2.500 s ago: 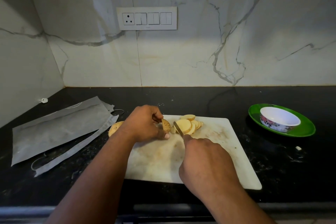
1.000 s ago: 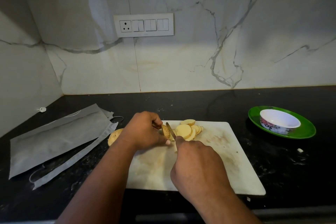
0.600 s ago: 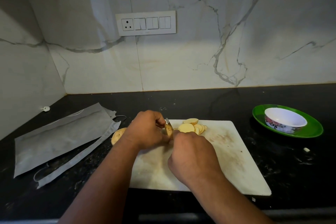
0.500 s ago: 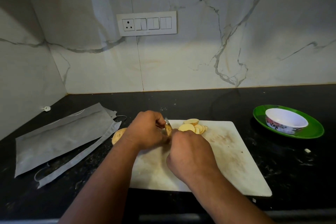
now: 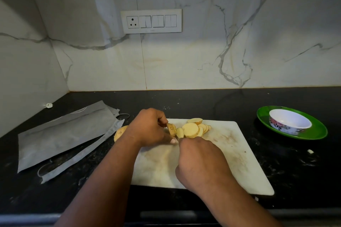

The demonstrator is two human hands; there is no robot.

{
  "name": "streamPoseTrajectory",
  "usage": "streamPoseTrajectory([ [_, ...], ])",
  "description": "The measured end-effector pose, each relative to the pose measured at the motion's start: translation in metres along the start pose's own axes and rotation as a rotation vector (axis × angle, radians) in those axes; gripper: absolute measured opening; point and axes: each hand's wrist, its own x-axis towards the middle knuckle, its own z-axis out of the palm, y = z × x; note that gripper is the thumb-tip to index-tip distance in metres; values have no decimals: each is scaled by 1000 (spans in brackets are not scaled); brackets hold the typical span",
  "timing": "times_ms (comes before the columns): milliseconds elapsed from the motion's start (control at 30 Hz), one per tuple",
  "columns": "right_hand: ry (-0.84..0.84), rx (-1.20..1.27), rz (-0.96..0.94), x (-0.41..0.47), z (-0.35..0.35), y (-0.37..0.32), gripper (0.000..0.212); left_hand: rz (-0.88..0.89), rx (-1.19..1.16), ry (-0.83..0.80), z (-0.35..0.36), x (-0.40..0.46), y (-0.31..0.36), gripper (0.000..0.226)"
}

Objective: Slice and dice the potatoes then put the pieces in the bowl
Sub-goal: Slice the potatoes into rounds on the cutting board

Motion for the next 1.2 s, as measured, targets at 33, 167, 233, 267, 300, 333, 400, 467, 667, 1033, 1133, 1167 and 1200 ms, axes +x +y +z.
streamPoseTrajectory([
  [33, -3, -6, -5, 2, -1, 0, 18, 6, 0, 2, 1, 0, 0, 44],
  [167, 14, -7, 2, 13, 2, -1, 17, 34, -18, 10, 3, 0, 2, 39],
  [233, 13, 16, 5, 18, 8, -4, 19, 41, -20, 15, 4, 0, 3, 37],
  [267, 13, 26, 8, 19, 9, -5, 19, 42, -21, 14, 3, 0, 3, 36],
  [300, 13, 31, 9, 19, 10, -6, 18, 41, -22, 11, 3, -1, 3, 36],
  [333, 13, 34, 9, 19, 10, -6, 17, 40, -23, 6, 2, -1, 2, 36],
  [400, 6, 27, 5, 18, 8, -4, 17, 38, -22, -4, 2, 0, 1, 39],
  [467, -9, 12, -4, 14, 6, -2, 19, 36, -24, -9, 2, 0, 1, 42],
  [667, -33, -9, 28, -1, -2, 10, 20, 23, -19, -44, -1, -2, 1, 48],
  [1033, 56, 47, 42, -6, 7, 17, 37, 10, -17, -70, -9, -8, 1, 49],
  [1133, 114, 85, 26, -6, 4, 17, 40, 5, -20, -75, -8, -5, 1, 48],
  [1167, 124, 97, 19, -6, 3, 17, 41, 0, -21, -77, -8, -5, 1, 48],
  [1200, 132, 106, 13, -6, 2, 17, 42, -5, -21, -80, -7, -5, 0, 47],
])
